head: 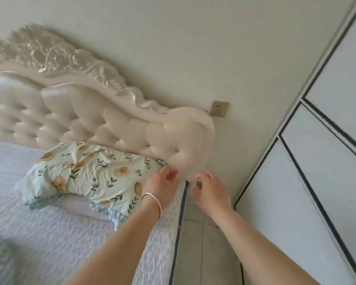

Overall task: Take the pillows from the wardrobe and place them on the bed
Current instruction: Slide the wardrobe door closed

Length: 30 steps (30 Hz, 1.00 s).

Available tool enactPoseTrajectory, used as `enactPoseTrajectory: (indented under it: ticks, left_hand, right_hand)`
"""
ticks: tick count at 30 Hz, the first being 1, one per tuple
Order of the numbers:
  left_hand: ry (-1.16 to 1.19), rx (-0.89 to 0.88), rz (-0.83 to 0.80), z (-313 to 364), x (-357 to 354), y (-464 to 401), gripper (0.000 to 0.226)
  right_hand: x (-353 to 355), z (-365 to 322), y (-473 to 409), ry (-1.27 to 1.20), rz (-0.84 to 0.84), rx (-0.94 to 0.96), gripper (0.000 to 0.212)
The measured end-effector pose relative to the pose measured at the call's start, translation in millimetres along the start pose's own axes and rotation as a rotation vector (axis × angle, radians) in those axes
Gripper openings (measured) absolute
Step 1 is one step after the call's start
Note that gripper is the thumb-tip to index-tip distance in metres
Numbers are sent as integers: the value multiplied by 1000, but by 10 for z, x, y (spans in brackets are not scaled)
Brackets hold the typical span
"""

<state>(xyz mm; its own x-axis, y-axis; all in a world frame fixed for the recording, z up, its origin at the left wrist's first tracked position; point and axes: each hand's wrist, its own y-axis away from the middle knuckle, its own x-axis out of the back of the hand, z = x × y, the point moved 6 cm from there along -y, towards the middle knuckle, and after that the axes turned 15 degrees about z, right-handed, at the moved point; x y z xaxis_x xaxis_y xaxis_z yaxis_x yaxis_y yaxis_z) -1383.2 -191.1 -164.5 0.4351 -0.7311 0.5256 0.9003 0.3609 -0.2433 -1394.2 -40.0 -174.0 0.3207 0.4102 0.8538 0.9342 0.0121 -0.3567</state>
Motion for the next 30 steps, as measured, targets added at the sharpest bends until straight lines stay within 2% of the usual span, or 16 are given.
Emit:
enactPoseTrajectory:
  ticks: [10, 16, 23, 30]
  left_hand:
    - [93, -187, -277, 1115, -486, 1751, 15]
    - [195, -293, -428, 1601, -429, 3119, 14]
    - [277, -507, -633, 2041, -114, 4529, 20]
    - [440, -717, -764, 2609, 126, 5287, 23]
  right_hand:
    - [1732, 981, 1675, 97, 252, -302, 37]
    - [2450, 1213, 3020, 0, 413, -493, 31]
    - [3270, 1133, 4399, 84, 526, -539, 27]
    - [4149, 897, 5280, 207, 823, -505, 28]
